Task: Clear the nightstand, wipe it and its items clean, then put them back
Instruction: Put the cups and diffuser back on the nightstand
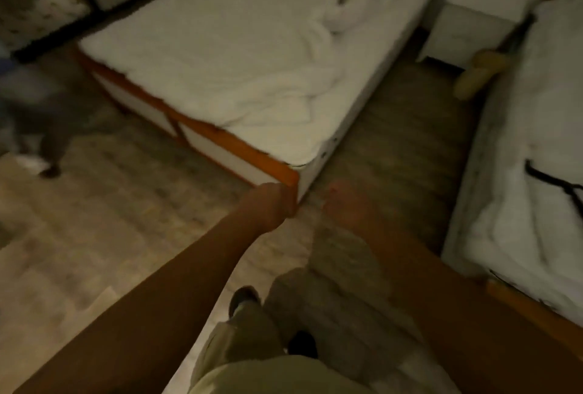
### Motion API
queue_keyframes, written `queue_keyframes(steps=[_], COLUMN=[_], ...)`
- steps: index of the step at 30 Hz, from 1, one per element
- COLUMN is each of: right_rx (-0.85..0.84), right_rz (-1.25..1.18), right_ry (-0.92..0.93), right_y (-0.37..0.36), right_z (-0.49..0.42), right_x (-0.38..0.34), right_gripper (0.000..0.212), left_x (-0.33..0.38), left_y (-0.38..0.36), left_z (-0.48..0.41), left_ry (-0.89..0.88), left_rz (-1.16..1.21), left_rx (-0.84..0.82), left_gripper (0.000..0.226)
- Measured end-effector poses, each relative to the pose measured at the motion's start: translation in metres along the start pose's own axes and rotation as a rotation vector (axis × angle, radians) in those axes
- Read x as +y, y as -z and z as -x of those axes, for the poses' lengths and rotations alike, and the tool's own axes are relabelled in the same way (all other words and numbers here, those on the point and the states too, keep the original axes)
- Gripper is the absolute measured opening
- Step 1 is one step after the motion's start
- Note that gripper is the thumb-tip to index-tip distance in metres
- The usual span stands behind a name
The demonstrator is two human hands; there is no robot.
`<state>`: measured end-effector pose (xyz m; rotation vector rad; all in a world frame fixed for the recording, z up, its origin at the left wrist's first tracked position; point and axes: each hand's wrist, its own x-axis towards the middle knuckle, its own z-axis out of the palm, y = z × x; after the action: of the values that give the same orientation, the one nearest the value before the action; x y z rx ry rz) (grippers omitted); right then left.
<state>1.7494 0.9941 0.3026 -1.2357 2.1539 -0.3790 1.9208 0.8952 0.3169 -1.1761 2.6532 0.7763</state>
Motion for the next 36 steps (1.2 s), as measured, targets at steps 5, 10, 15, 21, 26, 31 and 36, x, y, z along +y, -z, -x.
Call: queue_keyframes(steps=[5,10,15,21,26,31,36], right_rx=[0.088,0.188,0.294,0.3,0.344,0.297,0.242], right_rz=[-0.045,-0.101,-0.188,-0.2,-0.203,-0.187,-0.166], right_ry=[-0.141,-0.26,-0.369,-0.43,-0.401,-0.382,-0.387], right_y=[0.071,0.147,0.233,0.331,0.407,0.486,0.568], right_z=[-0.022,-0.087,-0.175,-0.268,-0.345,-0.432,-0.492], right_x=[0.074,0.117,0.143,0.185,0.234,0.325,0.423], right_gripper=[0.033,0.03,0.037,0.028,0.027,0.039,0.033], left_x=[0.078,0.131,0.173,0.244,0.311,0.388,0.459], left_y=[0.009,0.023,0.054,0.097,0.114,0.114,0.122], left_z=[-0.101,-0.224,-0.355,-0.493,-0.601,-0.726,-0.834], left_ry=[-0.148,-0.251,-0.331,-0.412,-0.473,-0.454,-0.423], left_rz=[-0.069,-0.039,-0.07,-0.112,-0.088,-0.136,-0.129], left_rx=[-0.097,-0.107,-0.126,-0.131,-0.132,-0.161,-0.152], left_gripper=[0.039,0.03,0.028,0.018,0.015,0.023,0.017])
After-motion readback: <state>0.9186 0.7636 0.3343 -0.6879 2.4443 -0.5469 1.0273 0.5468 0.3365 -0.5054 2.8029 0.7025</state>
